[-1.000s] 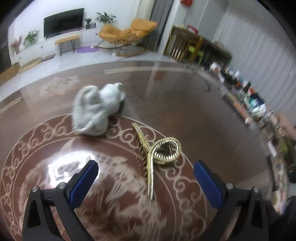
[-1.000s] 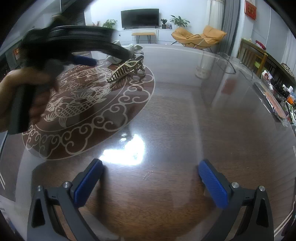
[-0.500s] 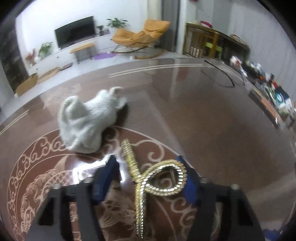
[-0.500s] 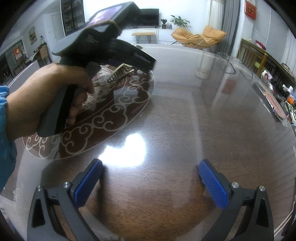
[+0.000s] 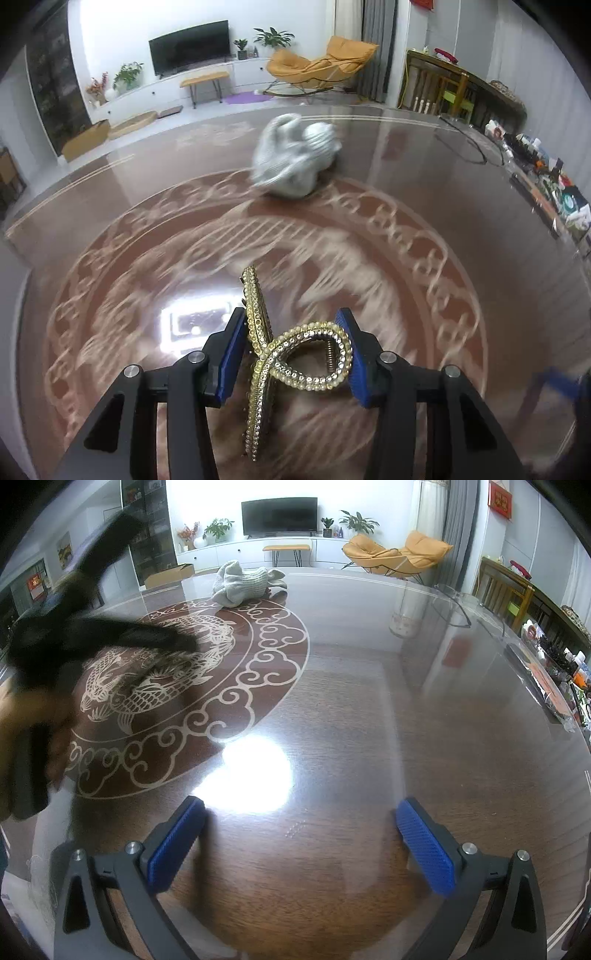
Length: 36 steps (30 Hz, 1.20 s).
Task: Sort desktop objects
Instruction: 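Lower the left tool onto the gold rhinestone claw clip and grasp it, then grasp the white knit glove with the right tool while the left tool holds the claw clip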
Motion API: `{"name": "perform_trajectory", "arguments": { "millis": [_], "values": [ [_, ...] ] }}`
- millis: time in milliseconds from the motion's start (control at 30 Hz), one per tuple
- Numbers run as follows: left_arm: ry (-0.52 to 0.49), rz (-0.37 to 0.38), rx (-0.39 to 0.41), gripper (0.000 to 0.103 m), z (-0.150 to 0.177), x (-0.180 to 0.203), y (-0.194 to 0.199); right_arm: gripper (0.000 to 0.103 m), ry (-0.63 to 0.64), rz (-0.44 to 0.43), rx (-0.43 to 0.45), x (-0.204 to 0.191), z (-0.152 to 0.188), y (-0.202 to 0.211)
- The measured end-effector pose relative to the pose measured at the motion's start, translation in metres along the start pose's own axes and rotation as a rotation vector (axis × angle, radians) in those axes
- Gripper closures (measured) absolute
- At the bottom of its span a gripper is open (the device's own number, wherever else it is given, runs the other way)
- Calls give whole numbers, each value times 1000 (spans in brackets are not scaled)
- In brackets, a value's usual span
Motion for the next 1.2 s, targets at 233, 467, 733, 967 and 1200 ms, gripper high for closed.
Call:
{"name": "perform_trajectory", "arguments": {
  "millis": [233, 467, 733, 967, 1200],
  "values": [
    [26, -44, -2, 55, 48, -50, 31, 0, 0, 0, 0, -1, 0, 0],
    [82, -47, -3, 55, 81, -86, 50, 0, 0, 0, 0, -3, 1, 1],
    [78, -39, 15, 54, 99, -102, 61, 0, 2, 2, -1, -2, 1, 1],
    [83, -59, 57, 54, 105, -101, 64, 0, 40, -49, -33, -4, -17, -11],
    [88, -60, 59, 54, 105, -102, 65, 0, -155, -324, -51, -27, -152, -64]
  ]
}}
Point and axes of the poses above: each gripper's, at about its wrist camera, not at the fingertips, and y roughly against the way its jaws point, x to its right, z to its underside, the point moved 5 cm from there along -y, roughly the way its jaws point, and after that the axes turned 2 degrees about -z, right-handed, at the moved point
